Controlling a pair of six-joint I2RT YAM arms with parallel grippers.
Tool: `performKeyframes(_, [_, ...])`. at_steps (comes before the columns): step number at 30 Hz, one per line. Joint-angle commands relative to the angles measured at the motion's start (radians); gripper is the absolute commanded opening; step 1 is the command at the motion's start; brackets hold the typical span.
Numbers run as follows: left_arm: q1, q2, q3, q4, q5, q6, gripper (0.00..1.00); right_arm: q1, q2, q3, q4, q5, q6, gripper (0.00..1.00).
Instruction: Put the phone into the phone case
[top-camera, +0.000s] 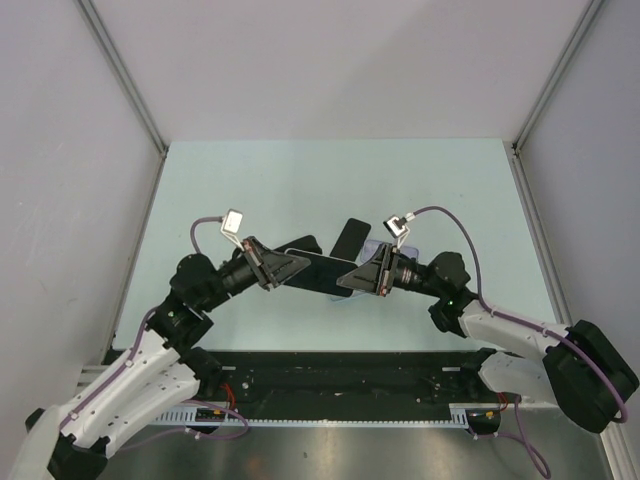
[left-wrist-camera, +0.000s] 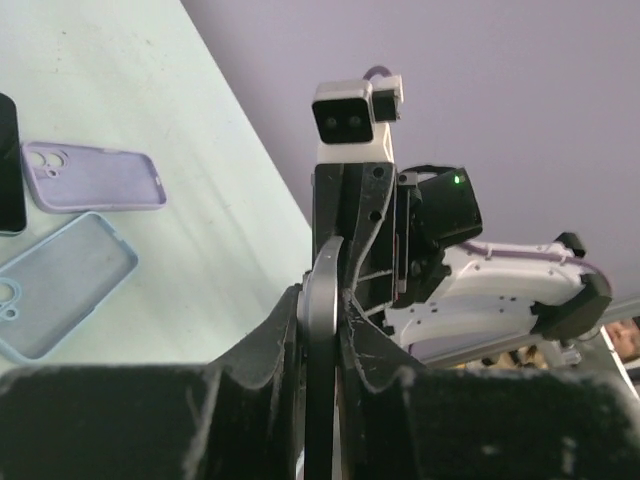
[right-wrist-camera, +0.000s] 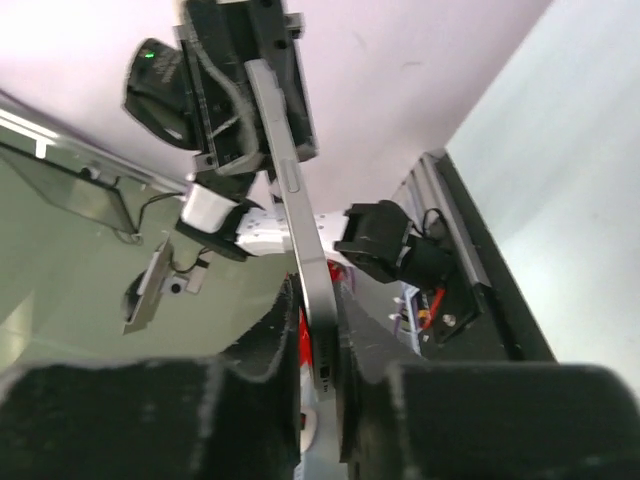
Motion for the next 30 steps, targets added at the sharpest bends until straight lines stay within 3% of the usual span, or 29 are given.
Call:
performKeyframes(1, [-0.001, -0.006, -0.001, 0.091, 0.013, -0.005, 0.02, 0.036, 0.006, 0.005, 0.117, -0.007, 0.007, 0.00])
performKeyframes(5, [0.001, -0.012, -0.010, 0.091, 0.007, 0.004, 0.09, 0.036, 0.007, 0.005, 0.117, -0.008, 0.001, 0.00])
performKeyframes(8, [0.001, -0.020, -0.018, 0.088, 0.004, 0.022, 0.23, 0.018, -0.003, 0.005, 0.098, -0.016, -0.001, 0.00])
performKeyframes(11, [0.002, -0.038, -0.015, 0.022, -0.036, 0.053, 0.46, -0.022, -0.028, 0.005, 0.045, -0.030, -0.015, 0.00])
performKeyframes(12, [0.002, -0.044, -0.008, -0.009, -0.051, 0.067, 0.58, -0.034, -0.037, 0.003, 0.025, -0.036, -0.022, 0.00])
performKeyframes(18, [0.013, -0.028, 0.013, -0.111, -0.083, 0.124, 0.84, -0.124, -0.184, 0.011, -0.327, 0.022, -0.156, 0.00])
performKeyframes(23, [0.013, 0.095, 0.082, -0.288, -0.166, 0.186, 0.91, -0.218, -0.275, 0.013, -0.509, 0.007, -0.243, 0.00])
performKeyframes(30, [0.013, 0.325, 0.125, -0.379, -0.234, 0.265, 0.95, -0.353, -0.349, 0.031, -0.835, 0.018, -0.395, 0.00])
